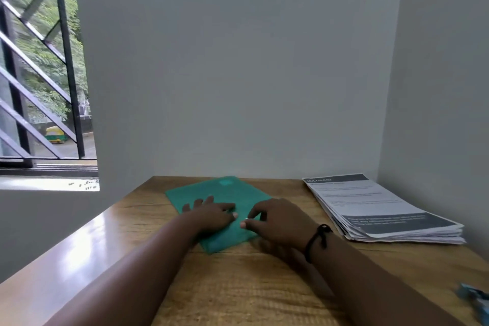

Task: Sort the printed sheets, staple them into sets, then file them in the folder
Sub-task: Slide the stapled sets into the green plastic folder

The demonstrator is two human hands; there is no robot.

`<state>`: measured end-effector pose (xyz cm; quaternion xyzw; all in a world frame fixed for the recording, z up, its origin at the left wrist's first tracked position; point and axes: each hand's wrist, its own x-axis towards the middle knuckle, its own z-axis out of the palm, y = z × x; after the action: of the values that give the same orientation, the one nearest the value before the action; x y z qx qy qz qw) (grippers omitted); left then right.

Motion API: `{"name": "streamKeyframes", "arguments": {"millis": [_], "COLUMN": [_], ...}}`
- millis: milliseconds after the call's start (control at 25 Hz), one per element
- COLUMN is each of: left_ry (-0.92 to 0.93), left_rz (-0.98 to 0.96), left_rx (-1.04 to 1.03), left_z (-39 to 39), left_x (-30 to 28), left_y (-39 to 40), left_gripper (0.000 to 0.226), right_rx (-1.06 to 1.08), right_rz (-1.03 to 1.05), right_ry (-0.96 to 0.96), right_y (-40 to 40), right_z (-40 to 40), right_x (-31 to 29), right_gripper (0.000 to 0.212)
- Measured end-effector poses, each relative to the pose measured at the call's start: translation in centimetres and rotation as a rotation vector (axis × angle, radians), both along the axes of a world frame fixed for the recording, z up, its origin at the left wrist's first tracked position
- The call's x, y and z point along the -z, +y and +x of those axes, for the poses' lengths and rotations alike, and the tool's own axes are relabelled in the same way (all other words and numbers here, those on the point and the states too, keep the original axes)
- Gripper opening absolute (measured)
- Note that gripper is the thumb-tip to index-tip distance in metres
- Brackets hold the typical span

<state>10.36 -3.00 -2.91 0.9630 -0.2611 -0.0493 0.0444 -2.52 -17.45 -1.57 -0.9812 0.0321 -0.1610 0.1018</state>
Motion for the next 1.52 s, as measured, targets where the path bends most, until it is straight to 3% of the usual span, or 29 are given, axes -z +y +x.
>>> {"name": "streamKeyframes", "arguments": {"millis": [160,280,360,440,560,640,680,760,840,920,1000,1120,1520], "left_ry": [0.059,0.027,0.04,0.067,-0.033,-0.272,-0.327,-0.227,-0.144,-0.163,-0.148,-0.08,0.02], "left_rz": [0.015,0.067,0.078,0.046,0.054,0.067,-0.003,-0.145,-0.121,-0.105,-0.08,-0.019,-0.032], "left_rx": [0.094,0.128,0.139,0.111,0.0,0.091,0.174,0.312,0.368,0.362,0.351,0.348,0.374], "left_z": [0.2,0.0,-0.8,-1.5,-3.1,-5.0,-6.0,-7.7,-8.8,-8.7,-9.0,-9.7,-7.0], "left_x": [0.0,-0.1,-0.1,0.1,-0.6,-0.9,-0.7,0.4,1.6,2.0,1.7,1.1,0.3], "left_y": [0.7,0.8,0.9,1.2,0.9,-0.9,-1.9,-3.5,-4.1,-4.1,-3.8,-3.6,-2.5], "left_gripper": [0.06,0.066,0.089,0.114,0.098,0.077,0.068,0.061,0.086,0.118,0.126,0.124,0.11], "right_rx": [-0.001,-0.02,-0.054,-0.064,-0.096,-0.096,-0.112,-0.176,-0.149,0.09,0.346,0.507,0.562], "right_rz": [-0.104,0.041,0.055,-0.013,-0.147,-0.148,-0.129,-0.004,0.21,0.24,0.019,-0.149,-0.121], "right_ry": [0.187,0.192,0.142,0.24,0.403,0.42,0.436,0.453,0.271,-0.06,-0.155,0.049,0.074], "right_y": [0.5,0.4,0.8,1.0,1.7,1.9,1.7,0.6,-1.9,-5.3,-8.0,-9.8,-12.1], "right_z": [-0.3,-1.1,-2.8,-5.4,-10.1,-11.6,-11.7,-11.5,-10.7,-9.5,-8.4,-6.6,2.9], "right_x": [0.7,-0.3,-1.4,-1.6,0.7,1.5,1.3,0.0,-1.1,-1.7,-1.7,-1.3,-2.6], "right_gripper": [0.08,0.07,0.057,0.063,0.101,0.11,0.109,0.087,0.045,0.023,0.023,0.033,0.033]}}
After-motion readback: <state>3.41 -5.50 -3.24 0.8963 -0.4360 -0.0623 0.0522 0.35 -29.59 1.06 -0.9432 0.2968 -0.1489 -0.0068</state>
